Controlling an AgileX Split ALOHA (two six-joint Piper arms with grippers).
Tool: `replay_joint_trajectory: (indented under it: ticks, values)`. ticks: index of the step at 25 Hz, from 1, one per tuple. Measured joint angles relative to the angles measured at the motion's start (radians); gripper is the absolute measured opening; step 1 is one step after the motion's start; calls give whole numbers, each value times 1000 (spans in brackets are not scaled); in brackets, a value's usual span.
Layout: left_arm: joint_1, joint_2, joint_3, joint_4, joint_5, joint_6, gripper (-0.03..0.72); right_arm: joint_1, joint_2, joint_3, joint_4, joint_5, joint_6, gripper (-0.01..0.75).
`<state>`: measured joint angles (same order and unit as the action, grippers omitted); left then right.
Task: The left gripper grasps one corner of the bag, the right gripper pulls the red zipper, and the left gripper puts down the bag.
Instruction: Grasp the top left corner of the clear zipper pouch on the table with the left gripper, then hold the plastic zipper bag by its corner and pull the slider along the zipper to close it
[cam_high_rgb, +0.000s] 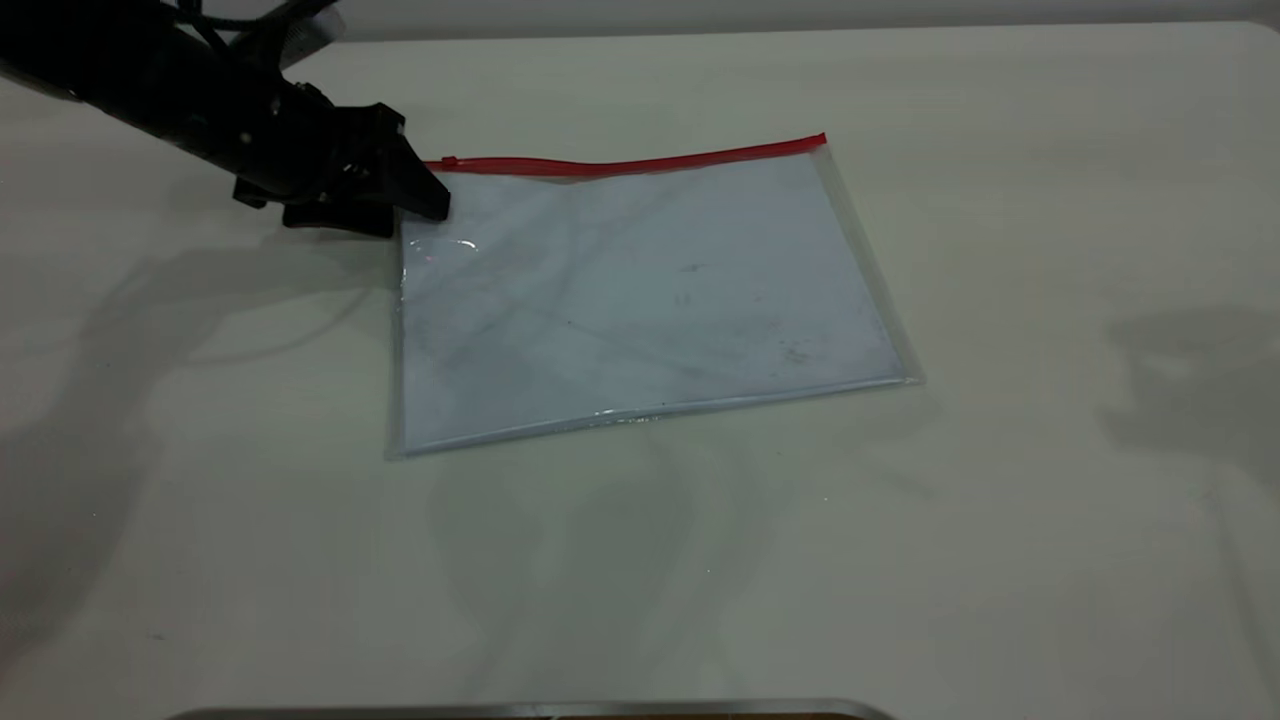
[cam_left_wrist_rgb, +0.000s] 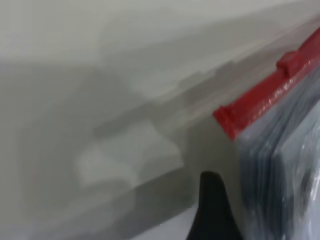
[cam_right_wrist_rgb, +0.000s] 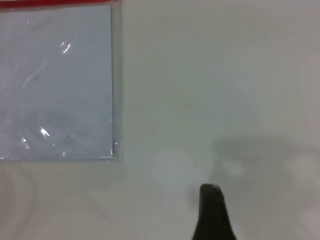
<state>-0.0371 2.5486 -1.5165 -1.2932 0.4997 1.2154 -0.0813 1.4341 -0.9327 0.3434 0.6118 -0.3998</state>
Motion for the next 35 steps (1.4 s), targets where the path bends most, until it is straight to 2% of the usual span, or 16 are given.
replay_joint_trajectory:
  ticks: [3,6,8,12,13,14,17,20,25,29,35]
  values:
    - [0,24,-3,-85,34,49,581,0,1,0,7,0,-6,576]
    - [0,37,-4,-139,44,66,519,0,1,0,9,0,-6,576]
    - [0,38,-4,-145,45,69,418,0,1,0,9,0,-6,576]
    - [0,38,-7,-148,57,121,126,0,1,0,9,0,-15,576]
    - [0,38,-10,-148,66,157,73,0,1,0,11,-2,-23,576]
    - [0,38,-18,-147,76,197,54,0,1,0,15,-5,-30,576]
    - [0,38,-66,-141,133,340,53,0,1,0,37,-18,-67,576]
    - [0,38,-133,-81,272,543,53,19,21,0,60,-41,-138,576]
    - [-14,38,-216,58,473,813,53,107,139,-25,107,-74,-289,576]
    - [-39,38,-270,137,551,881,53,173,273,-95,164,-84,-404,576]
    - [-106,38,-342,276,566,890,53,272,471,-223,265,-89,-603,576]
